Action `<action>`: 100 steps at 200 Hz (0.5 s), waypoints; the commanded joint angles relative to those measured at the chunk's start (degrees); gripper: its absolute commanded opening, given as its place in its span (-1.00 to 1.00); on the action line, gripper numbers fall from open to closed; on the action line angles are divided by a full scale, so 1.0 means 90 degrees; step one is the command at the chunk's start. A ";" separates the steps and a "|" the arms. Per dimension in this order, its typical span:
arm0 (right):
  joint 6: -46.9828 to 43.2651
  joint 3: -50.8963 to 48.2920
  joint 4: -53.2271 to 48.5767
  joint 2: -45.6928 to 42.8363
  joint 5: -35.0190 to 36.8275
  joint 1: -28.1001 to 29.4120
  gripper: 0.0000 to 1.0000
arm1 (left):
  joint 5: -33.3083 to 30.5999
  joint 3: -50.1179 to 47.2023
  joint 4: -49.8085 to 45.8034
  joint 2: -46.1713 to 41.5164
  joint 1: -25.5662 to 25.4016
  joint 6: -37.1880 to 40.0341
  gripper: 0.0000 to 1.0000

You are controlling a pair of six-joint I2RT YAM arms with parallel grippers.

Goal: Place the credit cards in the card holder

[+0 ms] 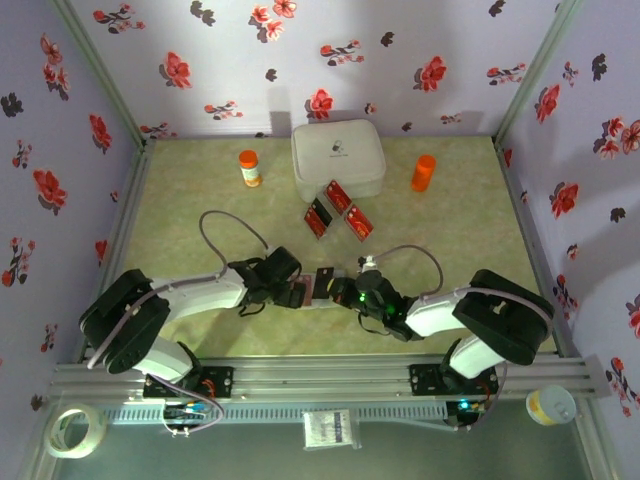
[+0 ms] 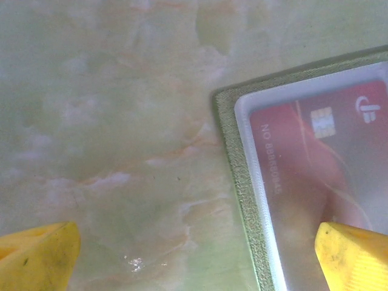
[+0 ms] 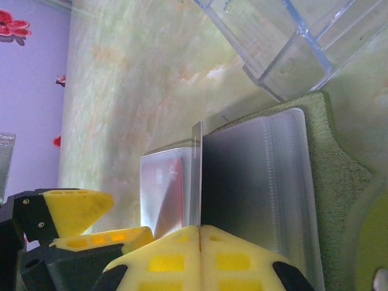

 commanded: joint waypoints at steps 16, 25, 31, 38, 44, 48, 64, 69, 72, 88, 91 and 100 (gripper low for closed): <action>0.0065 -0.0115 0.0073 0.0036 -0.0038 0.0067 -1.00 | -0.0111 -0.0251 -0.0174 -0.0069 -0.0058 -0.0222 1.00; 0.0055 -0.0137 0.0077 -0.0001 0.0002 0.0062 -1.00 | -0.0121 -0.0280 -0.0178 -0.0069 -0.0057 -0.0249 1.00; 0.0053 -0.0156 0.0061 -0.0053 0.0047 0.0066 -1.00 | -0.0121 -0.0292 -0.0173 -0.0078 -0.0058 -0.0270 0.99; 0.0045 -0.0176 0.0041 -0.0110 0.0096 0.0063 -1.00 | -0.0123 -0.0318 -0.0163 -0.0081 -0.0057 -0.0289 1.00; 0.0030 -0.0197 0.0020 -0.0168 0.0146 0.0065 -1.00 | -0.0129 -0.0336 -0.0157 -0.0089 -0.0057 -0.0299 1.00; 0.0026 -0.0217 -0.0001 -0.0209 0.0176 0.0067 -1.00 | -0.0128 -0.0340 -0.0163 -0.0098 -0.0050 -0.0306 1.00; -0.0056 -0.0217 -0.0146 -0.0390 0.0259 0.0065 -1.00 | -0.0131 -0.0384 -0.0137 -0.0119 -0.0057 -0.0336 0.99; -0.0096 -0.0200 -0.0208 -0.0452 0.0287 0.0059 -1.00 | -0.0135 -0.0394 -0.0130 -0.0125 -0.0065 -0.0344 1.00; -0.0120 -0.0199 -0.0233 -0.0478 0.0295 0.0055 -1.00 | -0.0140 -0.0397 -0.0129 -0.0119 -0.0055 -0.0346 1.00; -0.0237 -0.0182 -0.0370 -0.0675 0.0372 0.0067 -1.00 | -0.0135 -0.0431 -0.0115 -0.0130 -0.0055 -0.0350 1.00; -0.0251 -0.0166 -0.0398 -0.0709 0.0386 0.0056 -1.00 | -0.0140 -0.0428 -0.0113 -0.0119 -0.0055 -0.0354 1.00; -0.0315 -0.0139 -0.0514 -0.0795 0.0439 0.0062 -1.00 | -0.0140 -0.0428 -0.0106 -0.0119 -0.0053 -0.0359 1.00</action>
